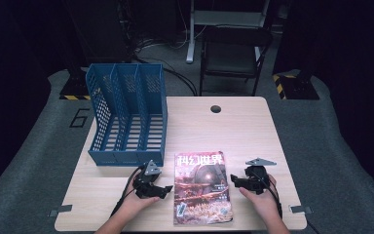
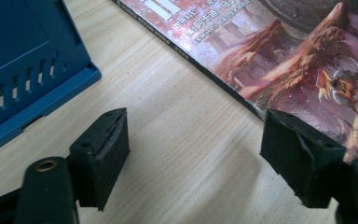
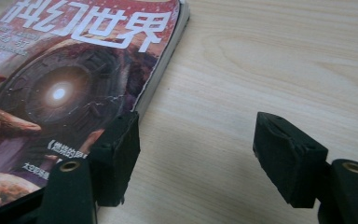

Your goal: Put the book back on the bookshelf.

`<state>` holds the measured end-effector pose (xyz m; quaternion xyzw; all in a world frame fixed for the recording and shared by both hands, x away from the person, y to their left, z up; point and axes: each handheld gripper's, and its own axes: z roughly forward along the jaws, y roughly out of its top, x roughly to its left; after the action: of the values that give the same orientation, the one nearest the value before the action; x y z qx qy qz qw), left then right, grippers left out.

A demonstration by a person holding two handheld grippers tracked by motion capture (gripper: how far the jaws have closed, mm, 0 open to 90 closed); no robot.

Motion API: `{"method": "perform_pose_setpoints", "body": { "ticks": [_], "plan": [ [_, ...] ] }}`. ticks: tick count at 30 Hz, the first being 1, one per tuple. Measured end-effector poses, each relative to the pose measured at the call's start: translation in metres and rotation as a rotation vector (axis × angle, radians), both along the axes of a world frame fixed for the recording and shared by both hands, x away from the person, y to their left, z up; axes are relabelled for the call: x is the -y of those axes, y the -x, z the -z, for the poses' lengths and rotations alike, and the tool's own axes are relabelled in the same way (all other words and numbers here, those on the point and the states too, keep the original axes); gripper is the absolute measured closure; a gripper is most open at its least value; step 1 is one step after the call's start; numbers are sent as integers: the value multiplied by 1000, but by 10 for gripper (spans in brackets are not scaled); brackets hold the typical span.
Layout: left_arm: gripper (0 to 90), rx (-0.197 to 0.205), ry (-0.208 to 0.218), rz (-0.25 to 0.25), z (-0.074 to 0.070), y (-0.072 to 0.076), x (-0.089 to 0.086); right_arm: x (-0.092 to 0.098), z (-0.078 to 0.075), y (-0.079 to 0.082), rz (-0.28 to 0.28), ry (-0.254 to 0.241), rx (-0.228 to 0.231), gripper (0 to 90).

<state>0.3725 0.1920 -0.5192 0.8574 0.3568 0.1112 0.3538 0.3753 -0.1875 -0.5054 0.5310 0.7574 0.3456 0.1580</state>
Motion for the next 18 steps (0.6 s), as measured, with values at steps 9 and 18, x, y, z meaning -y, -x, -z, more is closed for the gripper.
{"method": "perform_pose_setpoints", "body": {
  "ticks": [9,18],
  "plan": [
    [291,-43,36,-20,-2,2,-1,-15,-2,1,-35,-35,-17,336],
    [287,-23,27,-34,-1,4,2,-21,0,-2,-41,-78,-40,333]
  ]
}}
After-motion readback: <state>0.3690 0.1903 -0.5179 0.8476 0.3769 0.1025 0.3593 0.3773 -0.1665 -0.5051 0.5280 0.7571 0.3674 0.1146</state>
